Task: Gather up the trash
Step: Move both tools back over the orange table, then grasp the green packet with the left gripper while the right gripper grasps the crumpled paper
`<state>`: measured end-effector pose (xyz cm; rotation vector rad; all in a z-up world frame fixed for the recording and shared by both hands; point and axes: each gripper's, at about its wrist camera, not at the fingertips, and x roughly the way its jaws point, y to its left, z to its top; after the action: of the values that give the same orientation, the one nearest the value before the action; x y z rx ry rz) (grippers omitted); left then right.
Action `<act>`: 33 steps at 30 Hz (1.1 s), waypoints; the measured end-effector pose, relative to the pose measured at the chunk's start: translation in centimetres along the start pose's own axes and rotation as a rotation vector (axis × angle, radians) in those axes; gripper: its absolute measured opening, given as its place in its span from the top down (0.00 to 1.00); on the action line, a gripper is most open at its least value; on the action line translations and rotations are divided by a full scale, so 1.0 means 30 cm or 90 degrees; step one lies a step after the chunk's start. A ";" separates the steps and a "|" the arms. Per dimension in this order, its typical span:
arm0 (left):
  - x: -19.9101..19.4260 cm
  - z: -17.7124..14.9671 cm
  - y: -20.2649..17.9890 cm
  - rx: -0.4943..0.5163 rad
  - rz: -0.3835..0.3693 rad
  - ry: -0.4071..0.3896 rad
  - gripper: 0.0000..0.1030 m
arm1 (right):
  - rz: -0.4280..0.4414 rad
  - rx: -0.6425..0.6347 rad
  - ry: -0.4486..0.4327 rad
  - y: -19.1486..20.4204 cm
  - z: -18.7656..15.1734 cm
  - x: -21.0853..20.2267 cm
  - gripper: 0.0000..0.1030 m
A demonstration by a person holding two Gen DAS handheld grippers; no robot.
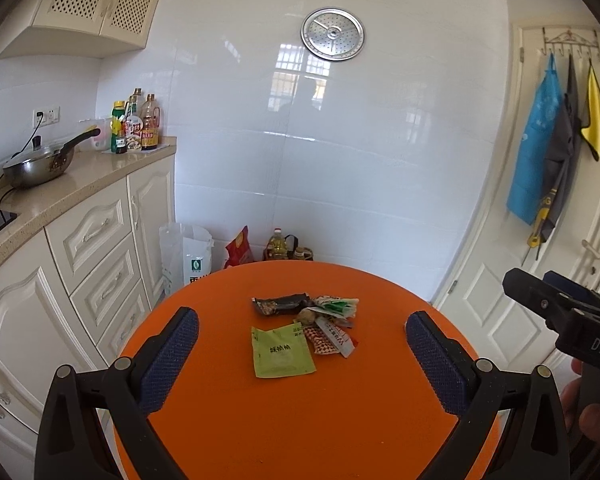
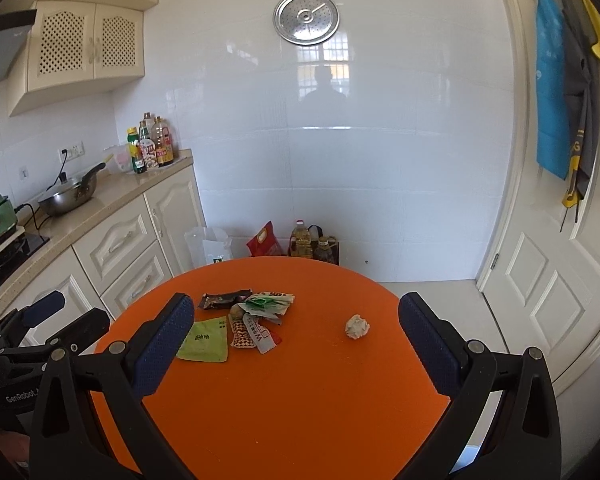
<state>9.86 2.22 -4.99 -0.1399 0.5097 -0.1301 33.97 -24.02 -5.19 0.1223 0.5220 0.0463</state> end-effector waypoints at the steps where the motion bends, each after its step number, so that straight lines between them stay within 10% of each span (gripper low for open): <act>1: 0.020 0.016 0.009 0.001 0.000 0.002 0.01 | -0.002 -0.001 0.001 0.004 0.002 0.010 0.00; 23: 0.881 0.138 -0.018 0.022 0.040 0.213 0.01 | -0.047 0.047 0.196 -0.195 -0.149 0.572 0.01; 33: 1.241 0.143 -0.074 0.026 0.075 0.285 0.03 | -0.049 0.078 0.252 -0.259 -0.231 0.761 0.20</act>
<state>43.98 -5.43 -18.62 -0.0388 0.9592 -0.0557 50.38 -29.27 -23.45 0.2140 0.9251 -0.0383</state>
